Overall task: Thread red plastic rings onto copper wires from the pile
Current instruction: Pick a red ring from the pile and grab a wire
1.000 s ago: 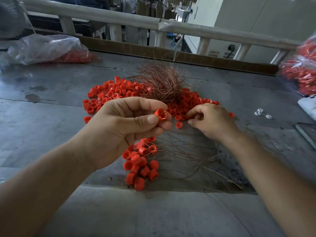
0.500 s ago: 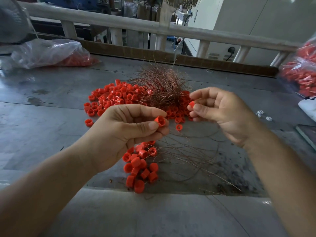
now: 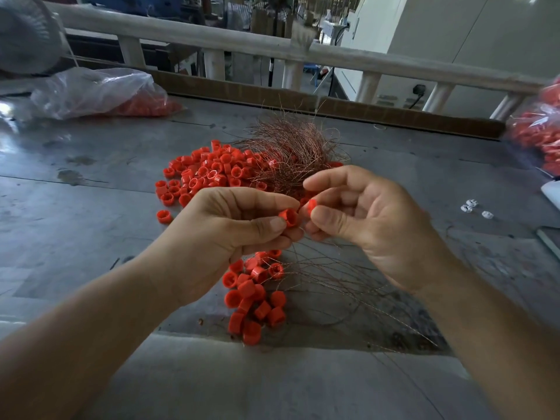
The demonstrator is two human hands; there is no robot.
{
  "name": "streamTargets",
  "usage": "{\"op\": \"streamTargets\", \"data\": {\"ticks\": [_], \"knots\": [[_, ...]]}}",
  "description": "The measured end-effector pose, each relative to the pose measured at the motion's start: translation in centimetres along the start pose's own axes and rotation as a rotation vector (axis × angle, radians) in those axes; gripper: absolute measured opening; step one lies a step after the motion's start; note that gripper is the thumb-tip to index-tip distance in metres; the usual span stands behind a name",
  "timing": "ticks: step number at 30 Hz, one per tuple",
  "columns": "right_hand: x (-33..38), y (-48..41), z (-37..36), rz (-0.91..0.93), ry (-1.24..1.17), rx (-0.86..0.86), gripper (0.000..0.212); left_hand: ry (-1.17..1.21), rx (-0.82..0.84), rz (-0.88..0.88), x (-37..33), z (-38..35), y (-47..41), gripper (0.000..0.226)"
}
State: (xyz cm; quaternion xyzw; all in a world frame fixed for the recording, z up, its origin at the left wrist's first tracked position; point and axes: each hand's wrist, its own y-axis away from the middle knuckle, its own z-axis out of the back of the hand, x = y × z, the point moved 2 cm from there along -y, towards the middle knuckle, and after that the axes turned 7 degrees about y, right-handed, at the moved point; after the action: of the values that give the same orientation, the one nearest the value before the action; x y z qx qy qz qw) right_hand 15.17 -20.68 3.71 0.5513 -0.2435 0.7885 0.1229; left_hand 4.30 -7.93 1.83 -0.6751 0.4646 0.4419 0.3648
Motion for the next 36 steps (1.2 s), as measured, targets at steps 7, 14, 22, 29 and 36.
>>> {"op": "streamTargets", "data": {"ticks": [7,14,22,29,36], "knots": [[-0.3,0.2,-1.3,0.112,0.225,-0.088,0.02,-0.073,-0.048,-0.024,0.1,-0.1,0.0,0.024],[-0.2,0.5,-1.3,0.153,0.358,-0.116,0.025,-0.103,-0.07,-0.02,0.1,-0.2,0.0,0.02],[-0.1,0.5,-1.3,0.16,0.437,-0.123,0.024,-0.152,-0.078,-0.015,0.2,-0.3,-0.1,0.021],[0.1,0.6,-1.3,0.17,0.427,-0.112,0.022,-0.151,-0.033,0.011,0.3,-0.2,0.2,0.023],[-0.3,0.8,-1.7,0.236,0.514,-0.164,0.022,-0.228,-0.036,-0.007,0.5,-0.3,0.2,0.021]]}}
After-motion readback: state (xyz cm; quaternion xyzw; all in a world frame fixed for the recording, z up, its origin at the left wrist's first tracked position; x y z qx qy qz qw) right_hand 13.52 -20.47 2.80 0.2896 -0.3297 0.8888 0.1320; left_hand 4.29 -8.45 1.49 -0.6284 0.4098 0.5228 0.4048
